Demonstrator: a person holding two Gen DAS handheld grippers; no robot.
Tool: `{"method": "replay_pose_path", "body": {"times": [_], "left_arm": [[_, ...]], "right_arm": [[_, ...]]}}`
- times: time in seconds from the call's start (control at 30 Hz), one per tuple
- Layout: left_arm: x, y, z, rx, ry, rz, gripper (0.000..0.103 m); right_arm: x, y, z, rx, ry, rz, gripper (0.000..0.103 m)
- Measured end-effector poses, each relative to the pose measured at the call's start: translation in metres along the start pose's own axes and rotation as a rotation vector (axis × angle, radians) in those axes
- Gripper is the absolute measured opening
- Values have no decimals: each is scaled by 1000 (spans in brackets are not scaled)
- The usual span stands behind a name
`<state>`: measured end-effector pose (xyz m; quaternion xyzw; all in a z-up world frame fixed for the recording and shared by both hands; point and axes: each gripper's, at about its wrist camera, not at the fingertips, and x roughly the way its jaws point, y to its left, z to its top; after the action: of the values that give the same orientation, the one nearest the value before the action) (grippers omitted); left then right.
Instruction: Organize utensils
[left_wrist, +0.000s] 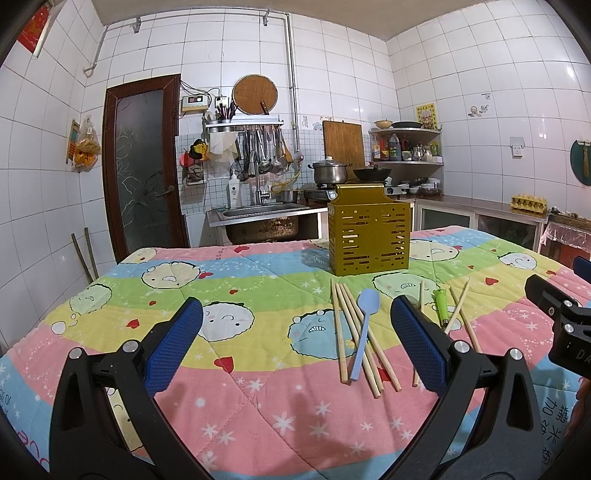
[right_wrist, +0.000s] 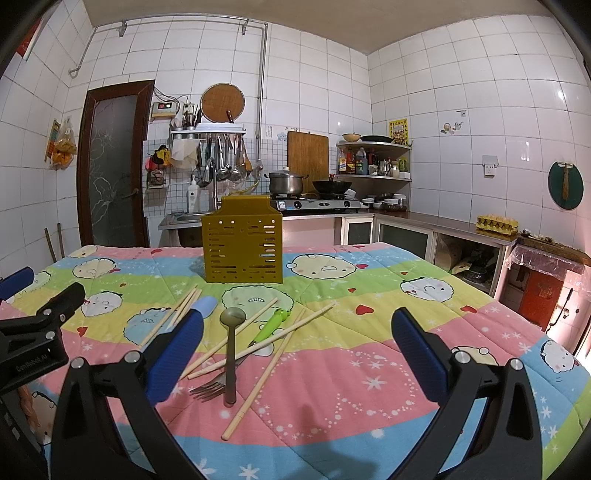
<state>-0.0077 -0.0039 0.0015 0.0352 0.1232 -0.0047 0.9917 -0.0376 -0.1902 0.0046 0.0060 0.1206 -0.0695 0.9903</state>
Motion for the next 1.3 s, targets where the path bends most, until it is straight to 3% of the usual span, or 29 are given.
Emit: {"method": "replay_pose_path", "body": {"times": [0.67, 0.93, 1.3], "left_arm": [[-5, 4, 1, 5, -32, 9, 98], [-8, 5, 0, -5, -42, -37, 98], [15, 4, 19, 8, 35, -49, 98]], "right_arm": [[-3, 2, 1, -6, -19, -7, 99], [-8, 3, 1, -13, -35, -14, 99], [18, -12, 14, 60, 89, -21, 99]]}}
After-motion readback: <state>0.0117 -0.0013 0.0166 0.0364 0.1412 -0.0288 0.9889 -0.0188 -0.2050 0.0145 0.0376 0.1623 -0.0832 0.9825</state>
